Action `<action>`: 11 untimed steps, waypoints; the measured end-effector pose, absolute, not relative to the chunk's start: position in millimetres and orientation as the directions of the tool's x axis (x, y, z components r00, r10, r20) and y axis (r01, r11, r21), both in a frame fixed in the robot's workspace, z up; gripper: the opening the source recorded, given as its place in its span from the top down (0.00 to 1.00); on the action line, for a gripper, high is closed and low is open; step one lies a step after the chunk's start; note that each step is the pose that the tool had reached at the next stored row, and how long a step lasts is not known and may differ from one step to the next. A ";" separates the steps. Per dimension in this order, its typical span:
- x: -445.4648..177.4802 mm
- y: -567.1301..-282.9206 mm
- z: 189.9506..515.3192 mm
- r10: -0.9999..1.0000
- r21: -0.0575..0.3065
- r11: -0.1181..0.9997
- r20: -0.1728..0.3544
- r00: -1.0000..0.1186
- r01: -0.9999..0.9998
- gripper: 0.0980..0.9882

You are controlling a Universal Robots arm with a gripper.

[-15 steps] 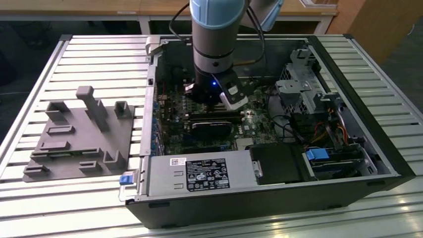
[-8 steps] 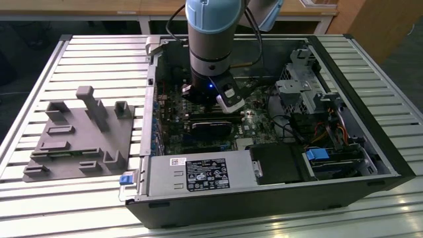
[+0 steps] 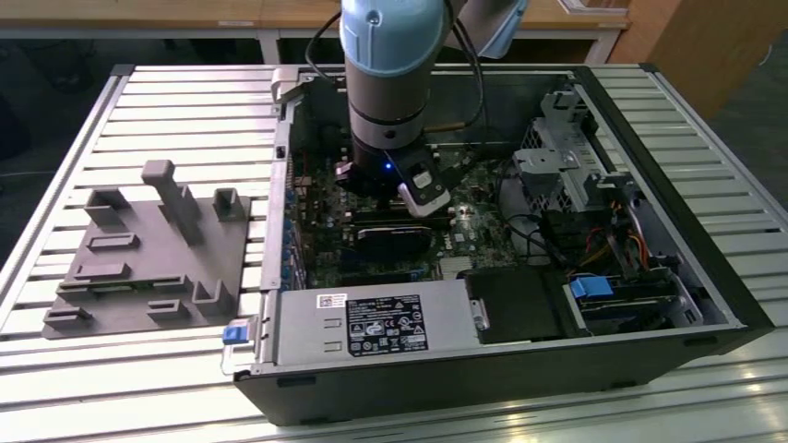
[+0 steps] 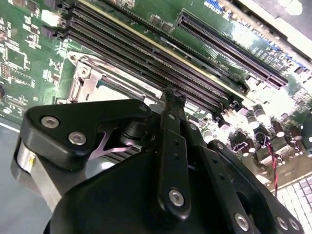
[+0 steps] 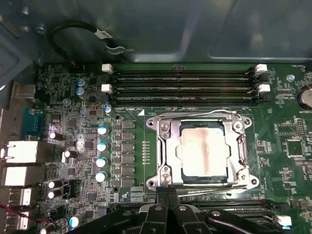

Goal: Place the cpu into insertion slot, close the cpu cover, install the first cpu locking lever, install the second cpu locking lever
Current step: 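Install the second cpu locking lever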

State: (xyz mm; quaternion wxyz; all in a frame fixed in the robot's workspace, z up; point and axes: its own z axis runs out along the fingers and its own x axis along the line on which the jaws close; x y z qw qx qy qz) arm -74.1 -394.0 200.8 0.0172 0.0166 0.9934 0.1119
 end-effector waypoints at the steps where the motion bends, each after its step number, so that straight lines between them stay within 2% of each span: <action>1: -74.5 -394.1 199.8 0.037 0.225 0.974 -0.030 -0.999 0.029 0.99; 11: -79.2 -397.0 194.7 0.038 0.257 0.966 -0.032 -0.999 0.028 0.99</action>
